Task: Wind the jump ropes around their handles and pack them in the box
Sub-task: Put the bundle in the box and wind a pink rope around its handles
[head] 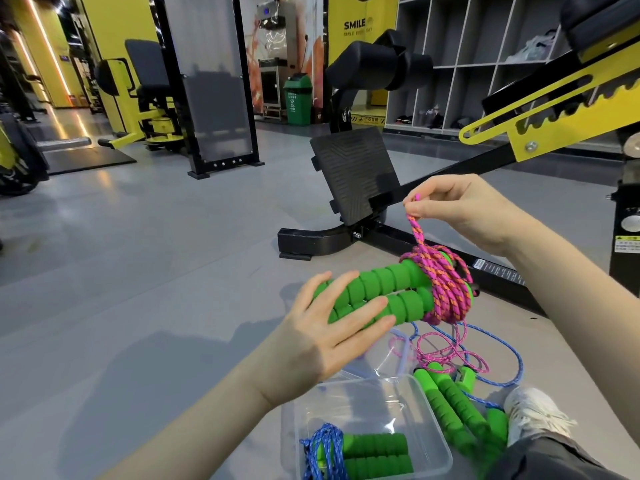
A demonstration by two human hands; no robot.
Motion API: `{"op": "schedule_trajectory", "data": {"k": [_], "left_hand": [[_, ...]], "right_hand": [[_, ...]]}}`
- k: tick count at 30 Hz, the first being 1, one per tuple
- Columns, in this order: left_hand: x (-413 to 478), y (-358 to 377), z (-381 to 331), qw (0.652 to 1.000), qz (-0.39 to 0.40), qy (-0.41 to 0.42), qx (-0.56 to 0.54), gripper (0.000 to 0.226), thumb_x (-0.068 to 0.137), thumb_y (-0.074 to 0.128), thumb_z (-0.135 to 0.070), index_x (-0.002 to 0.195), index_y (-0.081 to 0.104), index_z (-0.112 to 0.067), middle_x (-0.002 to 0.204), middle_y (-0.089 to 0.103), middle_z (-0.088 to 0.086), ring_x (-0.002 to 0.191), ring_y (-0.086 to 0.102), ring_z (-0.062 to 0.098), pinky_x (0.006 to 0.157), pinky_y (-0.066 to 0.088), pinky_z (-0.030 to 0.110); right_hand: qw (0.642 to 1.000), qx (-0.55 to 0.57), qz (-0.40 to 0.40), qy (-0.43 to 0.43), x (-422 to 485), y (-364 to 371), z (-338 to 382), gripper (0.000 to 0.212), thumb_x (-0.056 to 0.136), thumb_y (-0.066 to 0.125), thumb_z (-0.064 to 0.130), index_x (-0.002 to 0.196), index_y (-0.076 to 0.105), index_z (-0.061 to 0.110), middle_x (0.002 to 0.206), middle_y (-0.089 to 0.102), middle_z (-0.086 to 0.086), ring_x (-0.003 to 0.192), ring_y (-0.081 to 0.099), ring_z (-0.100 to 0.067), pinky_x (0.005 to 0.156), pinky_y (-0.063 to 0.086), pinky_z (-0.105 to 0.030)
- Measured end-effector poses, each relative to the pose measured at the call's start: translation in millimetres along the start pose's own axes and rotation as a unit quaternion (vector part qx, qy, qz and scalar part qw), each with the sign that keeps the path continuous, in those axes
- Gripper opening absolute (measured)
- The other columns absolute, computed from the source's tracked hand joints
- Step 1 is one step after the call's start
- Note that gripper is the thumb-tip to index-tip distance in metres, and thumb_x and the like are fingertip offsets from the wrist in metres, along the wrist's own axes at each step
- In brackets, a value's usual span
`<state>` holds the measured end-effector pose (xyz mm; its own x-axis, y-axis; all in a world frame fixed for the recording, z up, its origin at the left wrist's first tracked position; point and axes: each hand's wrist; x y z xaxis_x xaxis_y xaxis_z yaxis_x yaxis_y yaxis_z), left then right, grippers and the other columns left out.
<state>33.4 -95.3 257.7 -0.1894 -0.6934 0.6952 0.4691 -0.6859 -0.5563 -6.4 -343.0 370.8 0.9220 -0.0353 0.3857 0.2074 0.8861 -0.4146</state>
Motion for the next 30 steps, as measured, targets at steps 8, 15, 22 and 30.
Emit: {"op": "schedule_trajectory", "data": {"k": [8, 15, 22, 30], "left_hand": [[-3.1, 1.7, -0.5, 0.999, -0.010, -0.007, 0.030, 0.028, 0.104, 0.032, -0.010, 0.123, 0.053, -0.012, 0.123, 0.065, 0.005, 0.114, 0.052, 0.042, 0.097, 0.038, 0.053], [-7.4, 1.4, -0.6, 0.999, -0.004, -0.012, 0.033, 0.030, 0.104, 0.033, -0.008, 0.125, 0.053, -0.012, 0.124, 0.064, 0.005, 0.117, 0.049, 0.041, 0.099, 0.036, 0.054], [-11.2, 4.7, 0.4, 0.999, -0.001, -0.013, 0.036, 0.031, 0.101, 0.036, -0.005, 0.126, 0.053, -0.012, 0.126, 0.063, 0.005, 0.119, 0.048, 0.041, 0.101, 0.035, 0.054], [-13.3, 4.7, 11.4, 0.998, -0.007, -0.046, 0.034, 0.041, 0.094, 0.038, 0.004, 0.129, 0.050, -0.012, 0.133, 0.051, 0.004, 0.119, 0.046, 0.043, 0.096, 0.038, 0.055]], "right_hand": [[0.990, -0.115, 0.081, 0.015, -0.3, 2.6, 3.7, 0.014, 0.077, 0.072, 0.005, 0.079, 0.063, 0.016, 0.077, 0.065, -0.014, 0.070, 0.061, -0.013, 0.076, 0.051, -0.029], [0.986, -0.109, 0.107, 0.066, -1.7, 1.9, -1.3, 0.014, 0.082, 0.066, 0.001, 0.079, 0.073, 0.013, 0.084, 0.072, -0.008, 0.077, 0.065, -0.014, 0.082, 0.052, -0.033], [0.982, -0.110, 0.140, 0.066, -5.3, 3.7, -3.3, 0.016, 0.075, 0.058, 0.013, 0.073, 0.074, 0.016, 0.094, 0.072, -0.001, 0.084, 0.066, -0.007, 0.075, 0.051, -0.018], [0.993, 0.041, 0.090, 0.067, -5.2, 15.4, -9.1, 0.021, 0.090, 0.056, 0.010, 0.109, 0.065, 0.014, 0.114, 0.069, 0.000, 0.110, 0.062, -0.009, 0.093, 0.050, -0.022]]}}
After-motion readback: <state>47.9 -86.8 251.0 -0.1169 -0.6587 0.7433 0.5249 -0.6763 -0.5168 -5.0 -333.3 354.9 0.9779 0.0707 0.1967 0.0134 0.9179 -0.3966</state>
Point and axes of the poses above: each hand's wrist, its own x-axis towards the middle knuckle, its own y-axis out of the palm, z = x × y
